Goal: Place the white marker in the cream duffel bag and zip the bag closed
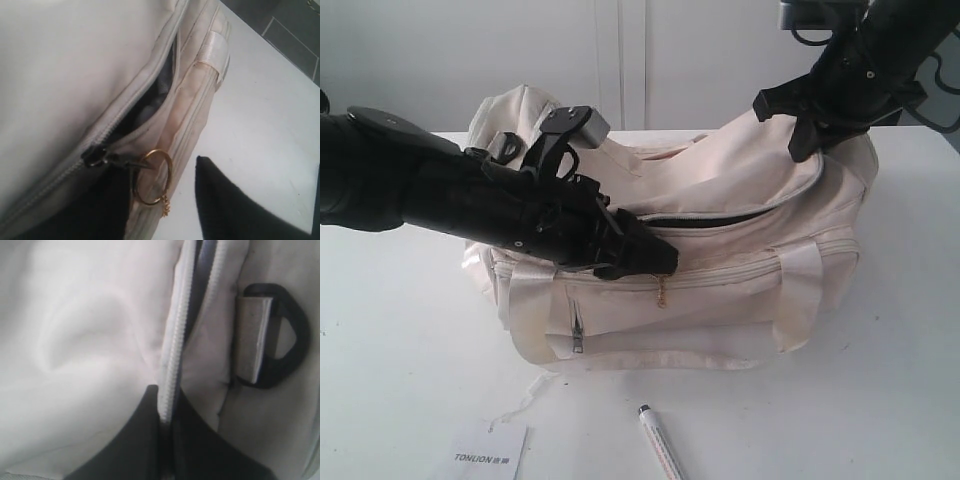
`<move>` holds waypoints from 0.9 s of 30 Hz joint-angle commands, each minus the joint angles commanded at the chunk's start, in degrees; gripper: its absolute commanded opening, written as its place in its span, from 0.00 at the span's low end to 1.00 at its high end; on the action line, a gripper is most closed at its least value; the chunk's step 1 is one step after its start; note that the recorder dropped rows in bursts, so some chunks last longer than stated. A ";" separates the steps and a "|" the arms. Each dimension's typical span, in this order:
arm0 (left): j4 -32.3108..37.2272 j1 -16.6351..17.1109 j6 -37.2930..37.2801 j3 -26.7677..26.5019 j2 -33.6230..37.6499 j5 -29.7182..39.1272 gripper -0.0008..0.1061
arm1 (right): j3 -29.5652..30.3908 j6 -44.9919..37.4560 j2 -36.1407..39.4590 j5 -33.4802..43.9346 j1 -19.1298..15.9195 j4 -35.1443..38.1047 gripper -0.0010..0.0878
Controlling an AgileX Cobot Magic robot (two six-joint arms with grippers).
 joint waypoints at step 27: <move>19.92 0.00 0.00 0.00 -5.07 0.69 0.01 | 0.00 2.98 0.00 -0.46 0.00 0.00 0.27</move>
